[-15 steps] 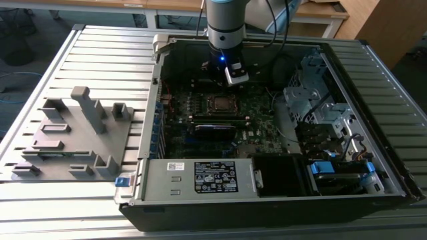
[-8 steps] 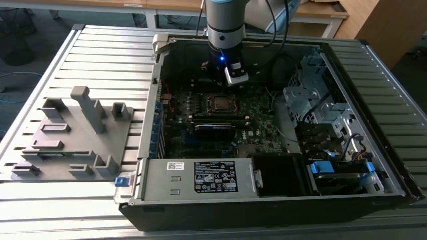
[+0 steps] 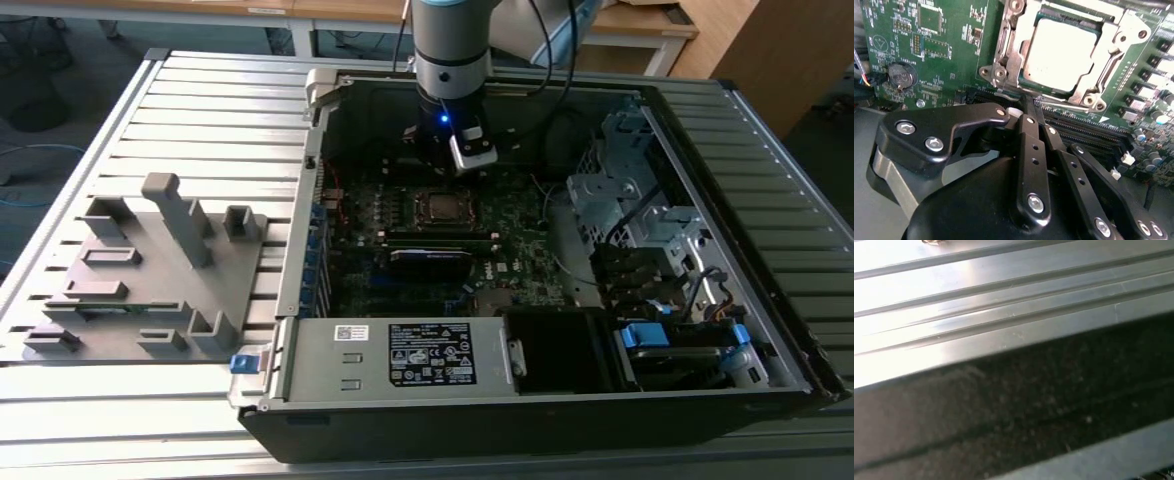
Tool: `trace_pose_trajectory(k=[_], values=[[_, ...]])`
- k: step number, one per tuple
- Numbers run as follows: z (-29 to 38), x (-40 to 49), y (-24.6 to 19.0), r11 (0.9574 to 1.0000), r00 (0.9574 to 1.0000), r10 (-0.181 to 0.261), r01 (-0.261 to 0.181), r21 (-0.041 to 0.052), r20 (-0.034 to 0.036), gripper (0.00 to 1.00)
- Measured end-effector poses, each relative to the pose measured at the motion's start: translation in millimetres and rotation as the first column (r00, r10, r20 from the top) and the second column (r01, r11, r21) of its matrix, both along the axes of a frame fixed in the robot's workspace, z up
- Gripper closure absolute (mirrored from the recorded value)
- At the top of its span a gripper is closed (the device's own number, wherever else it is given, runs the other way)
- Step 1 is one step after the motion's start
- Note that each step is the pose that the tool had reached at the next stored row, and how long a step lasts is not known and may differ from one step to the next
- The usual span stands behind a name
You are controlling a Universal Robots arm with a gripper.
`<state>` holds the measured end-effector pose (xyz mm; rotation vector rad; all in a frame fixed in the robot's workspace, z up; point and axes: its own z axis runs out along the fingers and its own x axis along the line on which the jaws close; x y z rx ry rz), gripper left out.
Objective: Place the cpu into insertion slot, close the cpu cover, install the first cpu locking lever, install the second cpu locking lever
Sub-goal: 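Install the first cpu locking lever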
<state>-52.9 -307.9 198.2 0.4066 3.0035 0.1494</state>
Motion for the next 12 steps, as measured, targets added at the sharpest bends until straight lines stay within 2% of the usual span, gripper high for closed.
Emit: trace_pose_trajectory(k=[2, 4, 12], values=[[-0.8, 0.0, 0.0, 0.9999, 1.0000, 0.000, 0.000, -0.0118, 0.0002, 0.90], [-1.6, 0.0, 0.0, 0.9998, 1.0000, 0.000, 0.000, -0.0178, 0.0000, 0.90], [0.0, 0.0, 0.0, 0.9998, 1.0000, 0.000, 0.000, -0.0178, 0.0003, 0.90]])
